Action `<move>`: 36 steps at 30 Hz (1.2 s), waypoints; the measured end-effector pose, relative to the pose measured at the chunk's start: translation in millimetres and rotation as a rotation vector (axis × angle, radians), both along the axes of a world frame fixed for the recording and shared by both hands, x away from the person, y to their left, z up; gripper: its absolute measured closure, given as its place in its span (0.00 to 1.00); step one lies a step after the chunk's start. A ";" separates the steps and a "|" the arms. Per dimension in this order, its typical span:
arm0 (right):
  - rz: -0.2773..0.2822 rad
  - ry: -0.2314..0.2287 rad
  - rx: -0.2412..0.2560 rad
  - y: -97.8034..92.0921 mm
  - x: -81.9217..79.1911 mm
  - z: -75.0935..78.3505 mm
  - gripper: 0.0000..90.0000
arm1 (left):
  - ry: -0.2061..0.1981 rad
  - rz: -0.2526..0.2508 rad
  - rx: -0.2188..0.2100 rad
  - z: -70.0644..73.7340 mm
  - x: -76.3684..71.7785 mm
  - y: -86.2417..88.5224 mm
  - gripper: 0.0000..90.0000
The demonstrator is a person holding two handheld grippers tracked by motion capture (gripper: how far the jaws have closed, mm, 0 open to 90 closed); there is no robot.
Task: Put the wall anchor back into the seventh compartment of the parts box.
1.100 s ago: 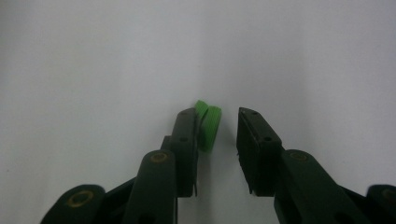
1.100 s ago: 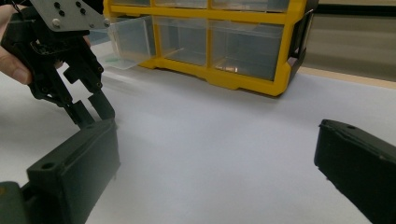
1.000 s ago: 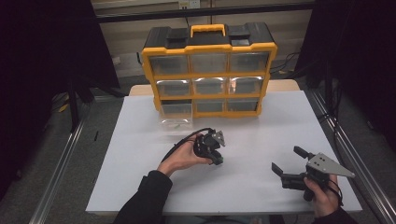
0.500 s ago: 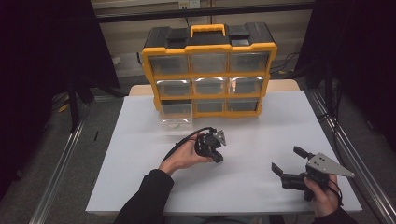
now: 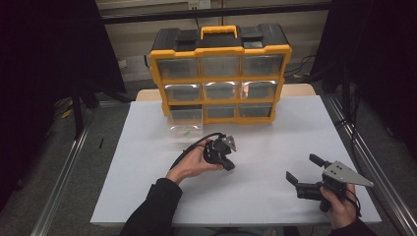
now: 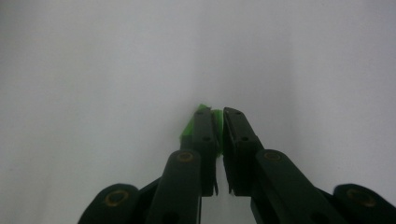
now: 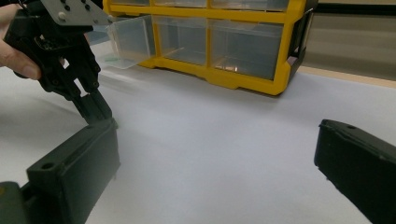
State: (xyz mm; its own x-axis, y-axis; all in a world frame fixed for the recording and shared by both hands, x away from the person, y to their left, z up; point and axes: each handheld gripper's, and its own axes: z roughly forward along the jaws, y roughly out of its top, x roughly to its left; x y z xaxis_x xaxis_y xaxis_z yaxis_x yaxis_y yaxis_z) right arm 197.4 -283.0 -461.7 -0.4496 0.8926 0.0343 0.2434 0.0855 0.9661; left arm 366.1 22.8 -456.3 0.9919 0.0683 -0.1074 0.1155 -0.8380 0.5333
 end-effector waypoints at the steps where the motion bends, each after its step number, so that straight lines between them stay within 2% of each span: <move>1: 0.000 0.000 0.000 0.0 0.0 0.0 0.00 | -0.004 0.008 -0.004 1.4 0.3 1.7 0.94; 2: 0.000 0.000 0.000 0.0 0.0 0.0 0.00 | -0.005 0.007 -0.001 2.9 0.9 2.9 0.94; 10: 0.003 -0.003 -0.001 -0.2 -0.1 0.2 0.00 | -0.027 0.051 -0.052 12.6 2.5 14.8 0.94; 15: 0.000 -0.003 0.000 -0.2 -0.4 0.3 0.00 | -0.020 0.066 -0.078 17.3 4.8 23.6 0.94; 17: 0.001 -0.005 0.001 -0.1 -0.3 0.2 0.00 | -0.009 0.061 -0.105 18.9 5.0 27.2 0.94; 21: 0.002 -0.007 -0.001 -0.1 -0.2 0.2 0.00 | -0.041 0.071 -0.114 22.3 4.2 32.4 0.94; 22: 0.001 -0.007 -0.001 -0.1 -0.2 0.2 0.00 | -0.035 0.063 -0.103 25.1 5.3 34.5 0.94; 23: 0.001 -0.007 -0.001 -0.1 -0.2 0.2 0.00 | -0.054 0.084 -0.126 24.7 4.3 35.6 0.94; 24: 0.001 -0.007 -0.002 -0.1 -0.3 0.2 0.00 | -0.042 0.066 -0.112 27.9 6.0 37.9 0.94; 26: 0.001 -0.007 -0.001 -0.1 -0.3 0.2 0.00 | -0.062 0.091 -0.134 29.1 5.5 40.9 0.94; 28: 0.002 -0.007 0.000 -0.1 -0.3 0.2 0.00 | -0.056 0.092 -0.131 32.7 7.1 44.9 0.94; 29: 0.001 -0.007 0.000 -0.1 -0.3 0.3 0.00 | -0.069 0.102 -0.143 33.1 7.2 46.3 0.94; 30: 0.000 -0.007 0.001 -0.2 -0.3 0.3 0.00 | -0.059 0.100 -0.138 35.4 8.4 48.5 0.94; 34: 0.001 -0.007 -0.001 -0.1 -0.2 0.2 0.00 | -0.085 0.136 -0.172 38.0 7.5 52.8 0.94; 35: 0.001 -0.008 -0.001 -0.1 -0.1 0.2 0.00 | -0.076 0.125 -0.161 40.8 8.5 54.7 0.94; 36: 0.001 -0.008 -0.001 -0.2 -0.1 0.2 0.00 | -0.093 0.139 -0.172 41.2 8.6 55.7 0.94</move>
State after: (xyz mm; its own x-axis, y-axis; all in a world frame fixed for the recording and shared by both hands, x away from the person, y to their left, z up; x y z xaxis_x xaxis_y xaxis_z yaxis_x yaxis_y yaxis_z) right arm 197.2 -283.1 -461.5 -0.4504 0.8923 0.0296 0.2358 0.0869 0.9679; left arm 374.6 78.4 -415.2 0.9803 0.1938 -0.0376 0.1671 -0.7134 0.6805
